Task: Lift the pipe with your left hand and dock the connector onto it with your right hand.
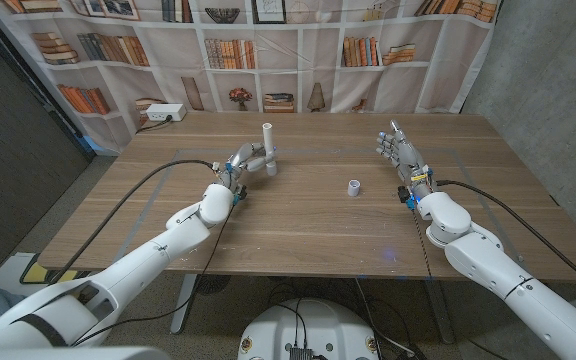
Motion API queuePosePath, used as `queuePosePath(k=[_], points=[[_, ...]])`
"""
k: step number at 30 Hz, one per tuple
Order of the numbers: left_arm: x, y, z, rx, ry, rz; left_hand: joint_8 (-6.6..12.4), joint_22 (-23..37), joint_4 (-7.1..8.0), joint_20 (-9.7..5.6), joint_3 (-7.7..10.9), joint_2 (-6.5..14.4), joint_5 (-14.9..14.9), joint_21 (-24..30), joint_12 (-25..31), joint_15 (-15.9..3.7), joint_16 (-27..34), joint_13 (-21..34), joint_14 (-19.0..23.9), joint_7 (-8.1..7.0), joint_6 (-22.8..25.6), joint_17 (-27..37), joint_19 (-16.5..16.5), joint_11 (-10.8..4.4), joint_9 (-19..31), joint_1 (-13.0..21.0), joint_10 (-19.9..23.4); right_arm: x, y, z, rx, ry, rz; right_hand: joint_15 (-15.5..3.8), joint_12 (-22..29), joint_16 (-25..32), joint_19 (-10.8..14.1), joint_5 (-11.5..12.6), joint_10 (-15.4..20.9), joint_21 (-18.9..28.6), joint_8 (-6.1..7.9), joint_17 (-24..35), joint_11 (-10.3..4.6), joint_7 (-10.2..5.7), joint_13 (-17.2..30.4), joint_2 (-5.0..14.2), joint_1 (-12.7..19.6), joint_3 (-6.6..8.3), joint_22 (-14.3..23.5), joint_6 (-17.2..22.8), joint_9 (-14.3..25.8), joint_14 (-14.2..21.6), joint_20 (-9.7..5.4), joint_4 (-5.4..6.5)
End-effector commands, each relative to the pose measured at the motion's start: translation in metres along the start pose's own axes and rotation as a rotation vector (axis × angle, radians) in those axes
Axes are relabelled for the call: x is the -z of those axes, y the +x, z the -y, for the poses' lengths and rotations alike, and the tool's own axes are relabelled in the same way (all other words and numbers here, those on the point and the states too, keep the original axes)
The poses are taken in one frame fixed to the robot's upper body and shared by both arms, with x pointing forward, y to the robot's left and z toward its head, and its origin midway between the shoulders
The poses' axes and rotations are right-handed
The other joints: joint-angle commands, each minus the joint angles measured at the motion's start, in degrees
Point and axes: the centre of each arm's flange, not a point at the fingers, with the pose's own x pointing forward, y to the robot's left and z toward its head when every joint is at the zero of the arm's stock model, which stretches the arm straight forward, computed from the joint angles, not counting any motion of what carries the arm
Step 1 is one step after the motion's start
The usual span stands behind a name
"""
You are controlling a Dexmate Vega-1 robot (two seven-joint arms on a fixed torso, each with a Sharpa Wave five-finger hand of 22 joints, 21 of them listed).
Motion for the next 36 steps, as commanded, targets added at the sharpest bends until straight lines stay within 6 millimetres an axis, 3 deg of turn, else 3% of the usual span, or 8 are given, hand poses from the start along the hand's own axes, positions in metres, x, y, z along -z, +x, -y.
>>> queuePosePath(k=[1, 4, 9, 17, 22, 29, 33, 36], points=[[-0.004, -0.001, 0.004, -0.028, 0.01, -0.032, 0.28, 0.14, 0.64, -2.0, 1.74, 2.23, 0.55, 1.06, 0.23, -4.19, 0.51, 0.27, 3.65, 0.44, 3.22, -0.16, 2.3, -0.2, 0.09, 0.8, 2.96, 0.0, 0.0, 0.001, 0.002, 0.001, -0.002, -0.11, 0.2, 0.11, 0.28, -0.03, 0.52, 0.28, 0.31, 0.32, 0.19, 0.09, 0.13, 0.04, 0.66, 0.24, 0.21, 0.42, 0.1, 0.34, -0.34, -0.25], [-0.004, -0.002, 0.004, -0.048, 0.001, -0.038, -0.01, -0.07, -0.06, -2.27, 3.02, 1.93, 0.64, 1.4, 0.3, -4.45, 0.45, 0.26, 5.69, 0.83, 4.32, -0.4, 3.13, -0.04, 0.11, 2.29, 4.76, 0.001, 0.001, 0.002, -0.002, -0.003, -0.001, -0.11, 0.2, 0.11, 0.29, -0.05, 0.55, 0.28, 0.3, 0.33, 0.2, 0.06, 0.13, 0.04, 0.67, 0.22, 0.21, 0.43, 0.1, 0.37, -0.33, -0.25], [-0.004, -0.003, 0.004, -0.066, -0.019, -0.05, -0.19, -0.48, -2.94, -2.95, 5.49, 0.5, 0.22, 2.65, 0.29, -5.17, 0.17, 0.41, 11.06, 0.76, 7.53, -0.7, 6.43, -0.9, 0.48, 6.34, 9.03, 0.0, 0.001, 0.002, -0.006, -0.007, -0.004, -0.11, 0.17, 0.07, 0.3, -0.1, 0.54, 0.27, 0.34, 0.33, 0.16, -0.06, 0.14, 0.07, 0.69, 0.2, 0.21, 0.6, 0.11, 0.34, -0.28, -0.28], [-0.008, -0.002, 0.001, -0.081, -0.018, -0.045, 0.23, -0.6, -3.29, -3.41, 6.08, 0.24, -0.25, 3.58, 0.69, -5.18, 0.28, 1.29, 15.12, 1.77, 9.16, -0.67, 8.9, -1.58, 1.5, 7.14, 11.72, -0.009, -0.011, 0.003, -0.005, -0.072, 0.005, -0.3, 0.16, 0.12, 1.05, -0.18, 0.69, 0.49, 0.37, 0.32, -0.37, 0.03, 0.15, 0.63, 1.55, 0.56, 0.21, 0.87, 0.12, 0.72, -0.44, -0.69], [-0.013, -0.002, -0.005, -0.09, -0.007, -0.039, 0.53, -0.65, -3.25, -3.46, 6.17, 0.13, -0.35, 3.96, 0.93, -5.09, 0.2, 1.87, 16.67, 2.41, 9.54, -0.68, 9.95, -1.36, 2.2, 7.23, 12.7, -0.016, -0.024, 0.002, 0.023, -0.116, 0.034, -2.06, 0.48, 0.47, 4.74, -0.5, 2.29, 1.42, 0.73, 0.24, -1.25, -0.39, 0.14, 1.83, 6.13, 2.13, 0.16, 2.22, 0.13, 2.93, -1.57, -3.21], [-0.024, 0.0, -0.013, -0.065, 0.015, -0.01, 1.09, -0.7, -2.98, -3.5, 6.1, 0.03, -0.41, 4.13, 1.27, -5.16, 0.1, 2.45, 18.01, 2.53, 10.34, -0.67, 10.52, -1.25, 2.98, 7.01, 13.79, -0.029, -0.039, -0.002, 0.023, -0.232, 0.052, -3.23, 0.65, 0.42, 7.11, -0.81, 3.73, 1.68, 1.04, 0.17, -2.12, -1.09, 0.11, 2.89, 11.29, 3.84, 0.11, 3.87, 0.15, 4.57, -2.47, -6.0], [-0.028, 0.0, -0.017, -0.043, 0.026, 0.017, 1.25, -0.71, -2.9, -3.58, 6.07, -0.02, -0.43, 4.14, 1.28, -5.01, -0.16, 2.69, 18.06, 2.61, 10.48, -0.67, 10.63, -1.18, 3.3, 6.93, 13.93, -0.035, -0.044, -0.006, 0.03, -0.301, 0.07, -4.65, 1.03, 0.6, 9.58, -1.35, 5.83, 1.99, 1.18, 0.1, -2.94, -1.97, 0.09, 3.33, 15.83, 5.07, 0.13, 5.47, 0.18, 6.86, -3.84, -8.11], [-0.03, 0.0, -0.019, -0.022, 0.025, 0.043, 1.32, -0.72, -2.83, -3.51, 6.06, -0.02, -0.44, 4.08, 1.2, -5.15, -0.34, 2.85, 18.01, 2.64, 10.51, -0.66, 10.53, -1.13, 3.51, 6.88, 13.81, -0.039, -0.046, -0.01, 0.028, -0.345, 0.083, -5.41, 1.3, 0.73, 10.8, -1.52, 7.3, 2.12, 1.34, 0.08, -3.51, -2.57, 0.07, 3.22, 18.13, 5.51, 0.17, 6.72, 0.21, 8.36, -4.53, -8.82]])
